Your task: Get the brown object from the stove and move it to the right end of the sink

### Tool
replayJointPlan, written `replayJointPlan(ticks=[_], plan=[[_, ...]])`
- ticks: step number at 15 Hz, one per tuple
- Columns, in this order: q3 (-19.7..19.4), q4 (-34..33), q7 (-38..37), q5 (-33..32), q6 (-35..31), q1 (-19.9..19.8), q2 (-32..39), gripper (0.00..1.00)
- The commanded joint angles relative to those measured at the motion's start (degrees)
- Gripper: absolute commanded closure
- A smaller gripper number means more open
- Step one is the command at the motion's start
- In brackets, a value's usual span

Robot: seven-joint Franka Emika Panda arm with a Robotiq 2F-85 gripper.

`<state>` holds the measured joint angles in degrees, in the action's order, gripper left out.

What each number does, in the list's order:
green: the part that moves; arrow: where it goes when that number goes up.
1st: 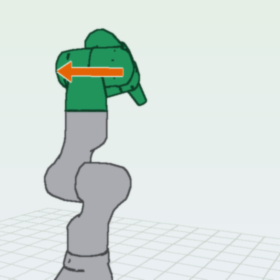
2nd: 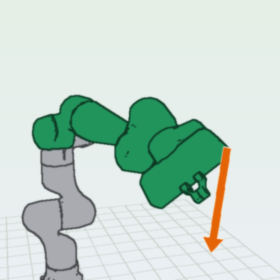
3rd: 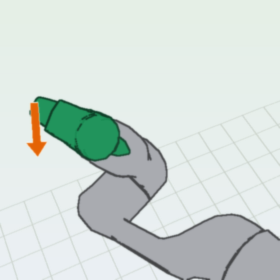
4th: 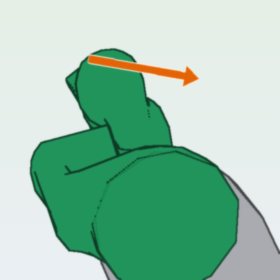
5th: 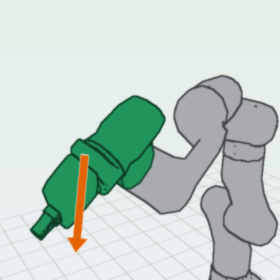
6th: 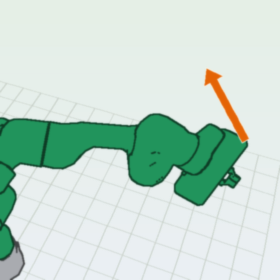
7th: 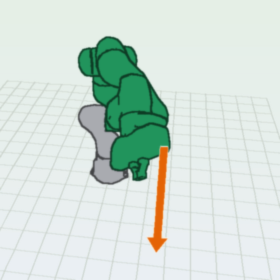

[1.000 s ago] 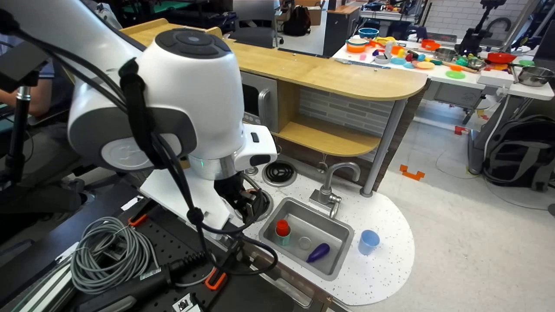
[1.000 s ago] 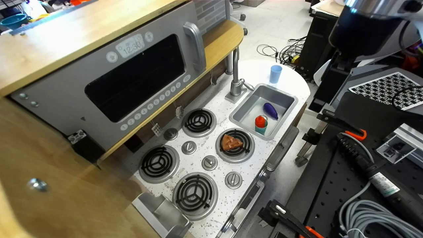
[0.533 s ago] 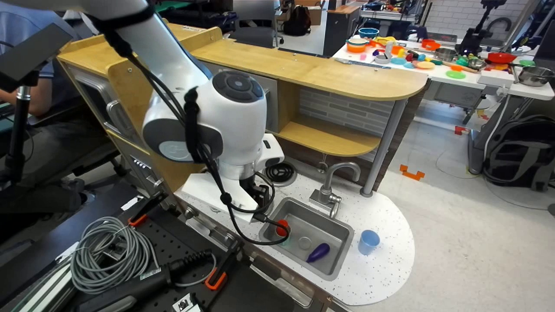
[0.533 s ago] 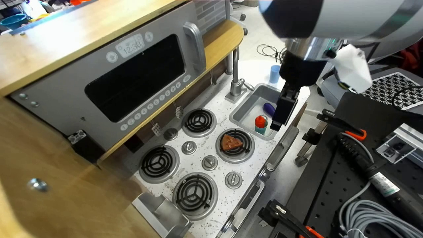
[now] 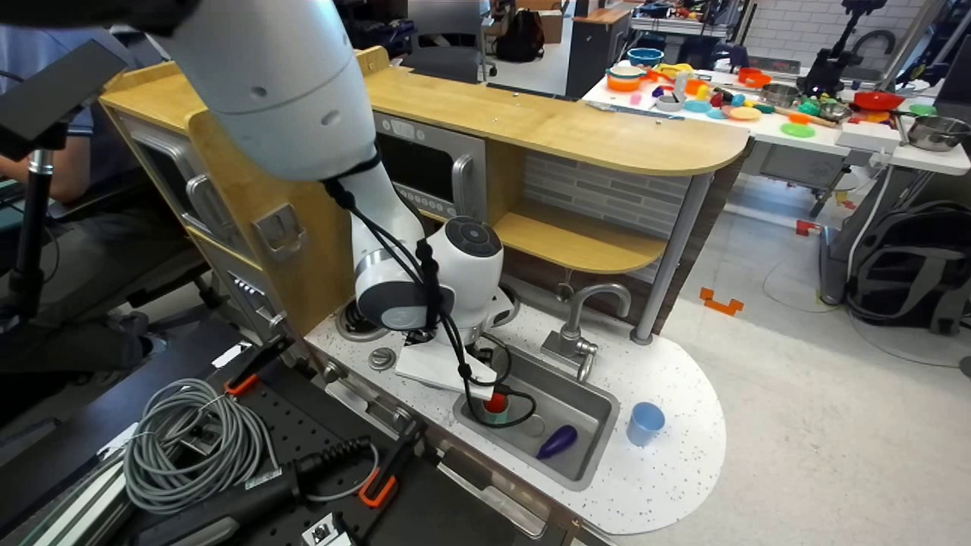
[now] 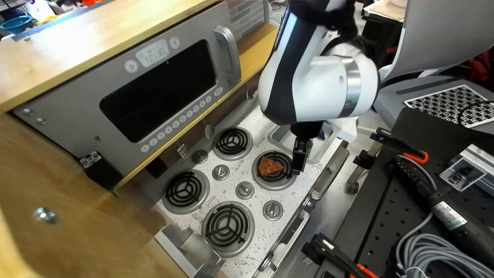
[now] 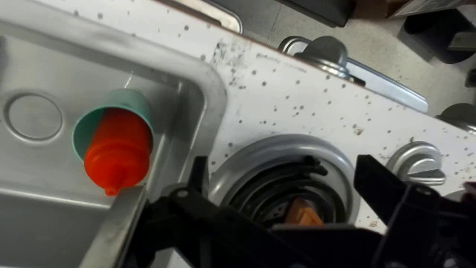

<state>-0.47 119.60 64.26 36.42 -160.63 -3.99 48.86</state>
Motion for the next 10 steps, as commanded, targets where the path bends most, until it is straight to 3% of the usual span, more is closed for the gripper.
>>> replayJointPlan(ticks=[1,5,10], plan=[[4.9,-7.7,-4.8,-10.5,-3.4,-4.6,6.5,0.0],[7.3,-10.0,-10.2,-21.2,-4.4,-6.8,8.6,0.0],[10.1,-7.8,-13.7,-28.2,-4.8,-9.4,6.7,0.0]])
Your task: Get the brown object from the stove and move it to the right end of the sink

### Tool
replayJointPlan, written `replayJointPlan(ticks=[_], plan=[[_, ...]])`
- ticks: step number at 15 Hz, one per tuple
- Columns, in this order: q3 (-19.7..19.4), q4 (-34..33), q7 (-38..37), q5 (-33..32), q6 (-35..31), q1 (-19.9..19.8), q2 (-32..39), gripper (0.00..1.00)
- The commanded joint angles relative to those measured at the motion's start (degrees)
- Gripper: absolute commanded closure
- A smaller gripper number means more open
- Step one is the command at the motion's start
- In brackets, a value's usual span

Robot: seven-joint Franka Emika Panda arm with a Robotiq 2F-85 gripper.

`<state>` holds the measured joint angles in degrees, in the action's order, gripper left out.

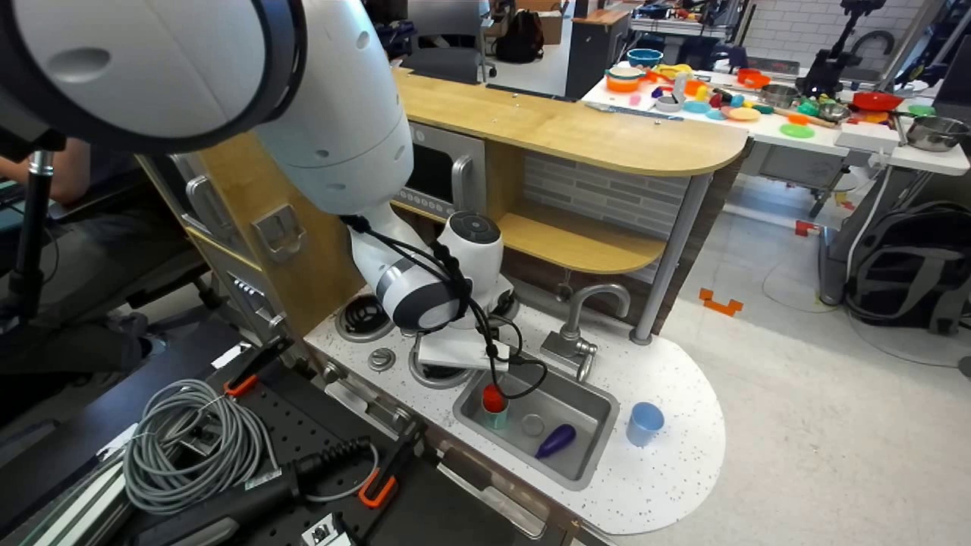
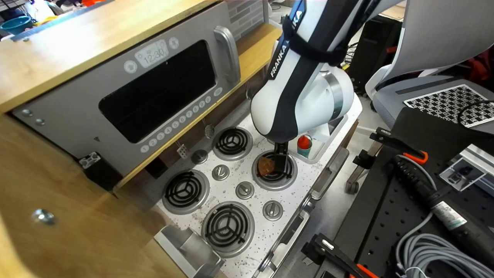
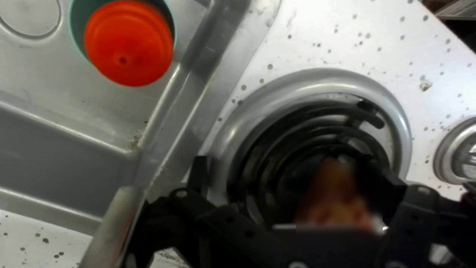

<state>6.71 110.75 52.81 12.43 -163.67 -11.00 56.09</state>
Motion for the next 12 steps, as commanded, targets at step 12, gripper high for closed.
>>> replayJointPlan(ticks=[12], plan=[[5.4,7.8,-4.5,-14.1,-8.3,-3.8,-3.1,0.0]])
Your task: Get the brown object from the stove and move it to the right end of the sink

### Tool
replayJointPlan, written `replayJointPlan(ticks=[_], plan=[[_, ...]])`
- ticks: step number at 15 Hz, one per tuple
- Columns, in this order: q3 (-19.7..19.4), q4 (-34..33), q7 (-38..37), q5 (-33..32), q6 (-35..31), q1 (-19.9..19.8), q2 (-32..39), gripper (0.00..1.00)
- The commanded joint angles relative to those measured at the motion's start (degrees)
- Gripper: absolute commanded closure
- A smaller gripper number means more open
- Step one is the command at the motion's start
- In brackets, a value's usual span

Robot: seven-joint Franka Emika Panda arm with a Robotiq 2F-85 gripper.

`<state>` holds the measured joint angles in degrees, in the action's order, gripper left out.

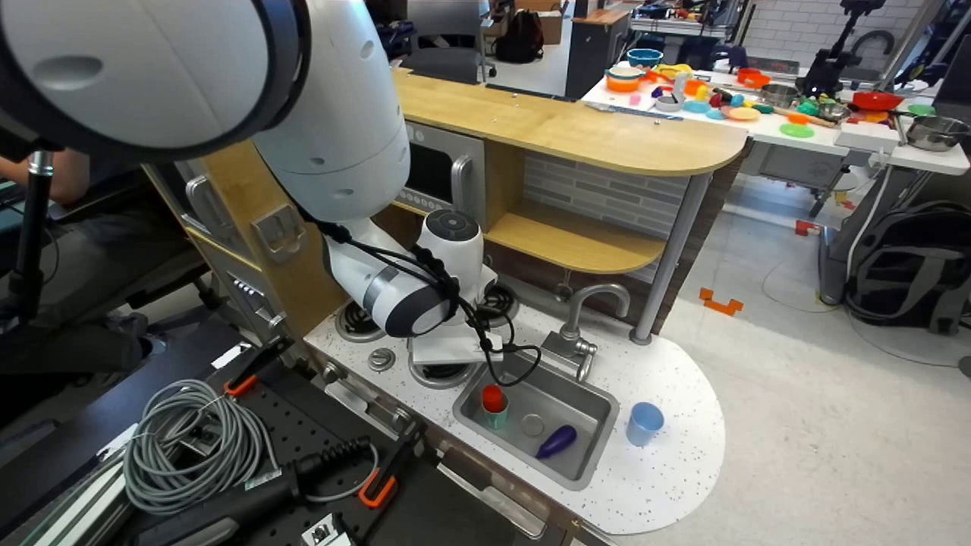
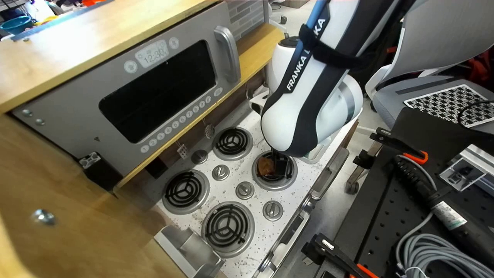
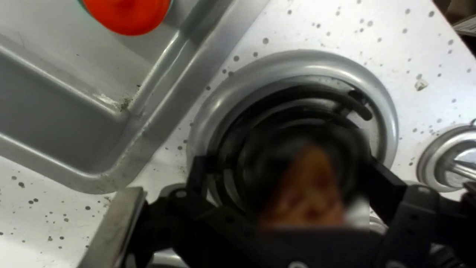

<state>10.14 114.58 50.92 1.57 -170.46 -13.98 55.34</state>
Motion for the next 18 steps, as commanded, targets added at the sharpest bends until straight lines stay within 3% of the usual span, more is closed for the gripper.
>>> replayJointPlan(ticks=[1,11,18], plan=[[1.9,4.3,-3.0,-3.8,-1.9,-0.7,-2.6,0.0],[4.3,10.5,-6.5,-8.2,-3.0,-1.2,-8.5,0.0],[3.2,11.8,-7.9,-8.2,-3.2,-0.6,-10.2,0.0]])
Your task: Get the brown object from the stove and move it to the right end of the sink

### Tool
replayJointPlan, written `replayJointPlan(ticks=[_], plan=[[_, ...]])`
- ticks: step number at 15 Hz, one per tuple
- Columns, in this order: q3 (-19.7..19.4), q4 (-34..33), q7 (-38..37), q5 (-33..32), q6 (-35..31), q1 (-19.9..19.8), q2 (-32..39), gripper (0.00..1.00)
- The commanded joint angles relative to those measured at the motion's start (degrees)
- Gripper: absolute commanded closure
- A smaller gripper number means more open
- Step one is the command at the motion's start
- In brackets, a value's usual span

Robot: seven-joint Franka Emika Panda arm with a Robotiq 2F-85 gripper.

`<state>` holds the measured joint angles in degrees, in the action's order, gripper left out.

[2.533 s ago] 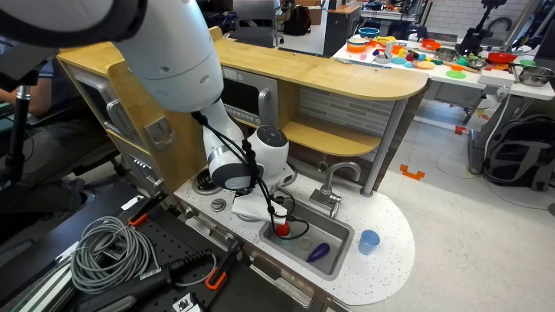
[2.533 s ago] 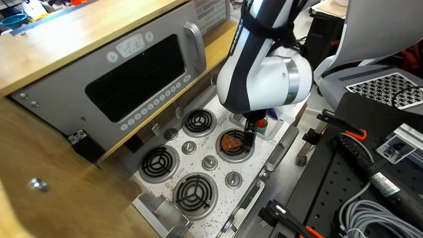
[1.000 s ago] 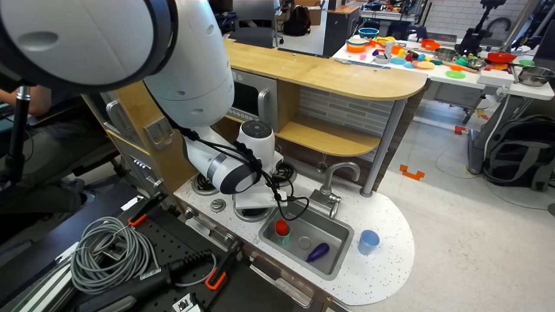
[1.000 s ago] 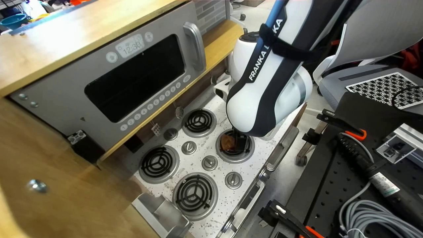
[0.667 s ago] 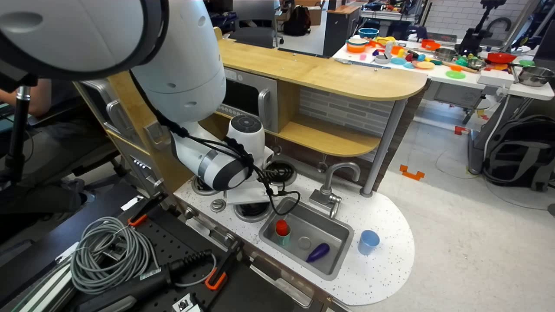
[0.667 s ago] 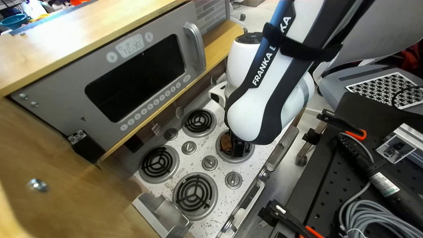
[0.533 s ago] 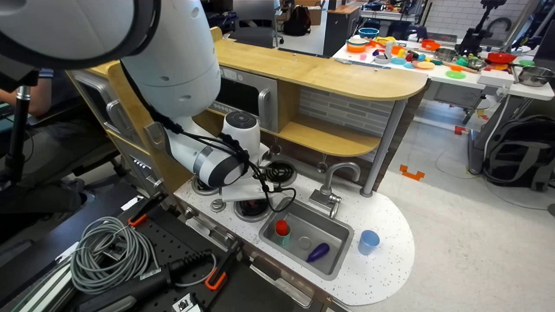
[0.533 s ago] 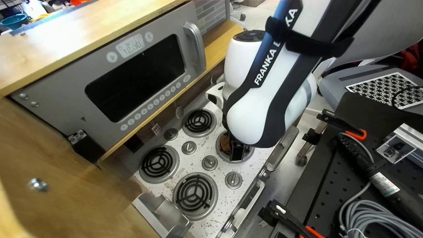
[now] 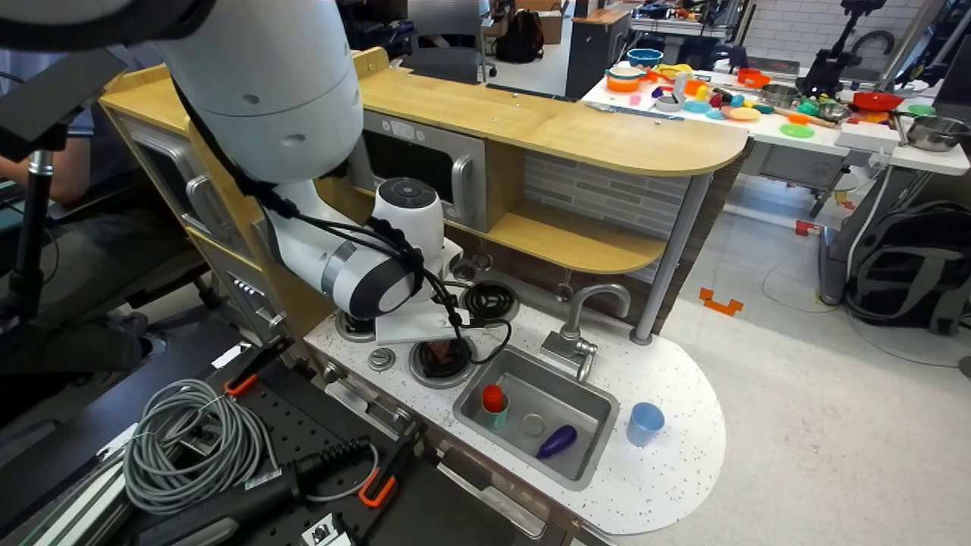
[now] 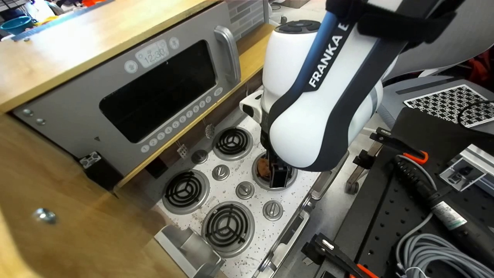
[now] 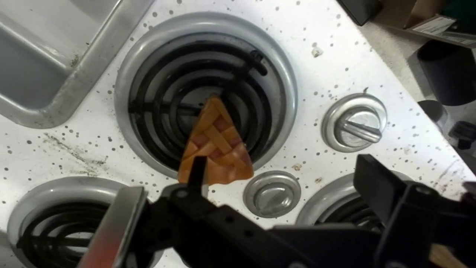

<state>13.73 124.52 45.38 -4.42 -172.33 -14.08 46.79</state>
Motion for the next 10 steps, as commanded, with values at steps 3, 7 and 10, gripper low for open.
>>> replayJointPlan(ticks=[3,7,10], plan=[[-1.9,0.2,-3.4,-2.5,-1.4,0.6,0.0,0.0],[-4.6,-1.7,-5.3,-3.4,-1.2,2.3,1.9,0.0],[-6.4,-3.1,-7.1,-4.0,-1.2,3.8,3.5,0.0]])
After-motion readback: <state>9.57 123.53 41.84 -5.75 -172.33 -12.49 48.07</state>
